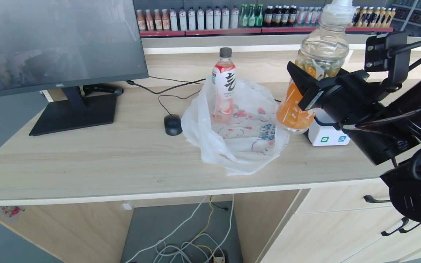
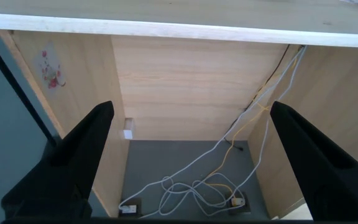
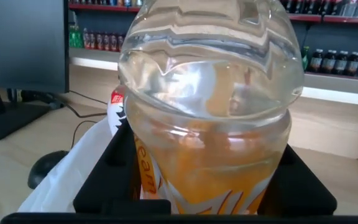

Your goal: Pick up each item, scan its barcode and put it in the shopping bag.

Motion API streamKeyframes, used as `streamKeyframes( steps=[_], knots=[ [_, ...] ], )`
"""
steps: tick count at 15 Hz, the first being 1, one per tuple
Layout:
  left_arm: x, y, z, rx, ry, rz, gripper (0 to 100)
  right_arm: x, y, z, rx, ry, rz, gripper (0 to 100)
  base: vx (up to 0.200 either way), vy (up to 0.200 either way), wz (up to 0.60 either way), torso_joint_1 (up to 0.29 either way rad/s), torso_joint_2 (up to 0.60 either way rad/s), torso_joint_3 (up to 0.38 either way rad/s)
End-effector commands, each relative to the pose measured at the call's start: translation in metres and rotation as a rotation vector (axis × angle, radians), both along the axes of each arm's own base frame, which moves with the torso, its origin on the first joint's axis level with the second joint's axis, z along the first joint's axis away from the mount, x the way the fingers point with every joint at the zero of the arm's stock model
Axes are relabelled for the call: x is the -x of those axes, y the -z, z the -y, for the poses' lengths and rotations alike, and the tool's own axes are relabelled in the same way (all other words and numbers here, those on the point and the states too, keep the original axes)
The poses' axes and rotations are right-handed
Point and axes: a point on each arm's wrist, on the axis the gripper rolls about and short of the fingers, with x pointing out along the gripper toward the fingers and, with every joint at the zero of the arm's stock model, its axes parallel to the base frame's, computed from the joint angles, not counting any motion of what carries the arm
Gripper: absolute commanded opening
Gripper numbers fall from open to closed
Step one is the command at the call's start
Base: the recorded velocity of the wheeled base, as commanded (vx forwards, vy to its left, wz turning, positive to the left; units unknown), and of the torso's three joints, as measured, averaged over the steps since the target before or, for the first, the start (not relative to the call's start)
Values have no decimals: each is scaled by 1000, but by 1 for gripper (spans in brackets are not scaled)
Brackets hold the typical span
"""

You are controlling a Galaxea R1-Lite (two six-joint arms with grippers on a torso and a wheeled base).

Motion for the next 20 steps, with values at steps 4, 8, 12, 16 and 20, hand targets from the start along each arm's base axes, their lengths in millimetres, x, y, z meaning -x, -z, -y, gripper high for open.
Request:
streamKeyframes(
  steps=[4, 8, 12, 16, 20],
  knots=[
    [0, 0, 0, -2, -1, 1, 100, 9, 0, 6, 0, 7, -2, 0, 0, 0, 0, 0, 0, 0],
    [0, 0, 0, -1, -1, 1, 100, 7, 7, 5, 13, 7, -24, 0, 0, 0, 0, 0, 0, 0],
    [0, 0, 0, -1, -2, 1, 100, -16, 18, -6, 24, 7, -46, 0, 0, 0, 0, 0, 0, 0],
    [0, 0, 0, -1, -1, 1, 100, -62, 24, -23, 8, 24, -18, 0, 0, 0, 0, 0, 0, 0],
    [0, 0, 0, -1, -1, 1, 100, -82, 24, -29, -6, 32, 11, 0, 0, 0, 0, 0, 0, 0]
  ],
)
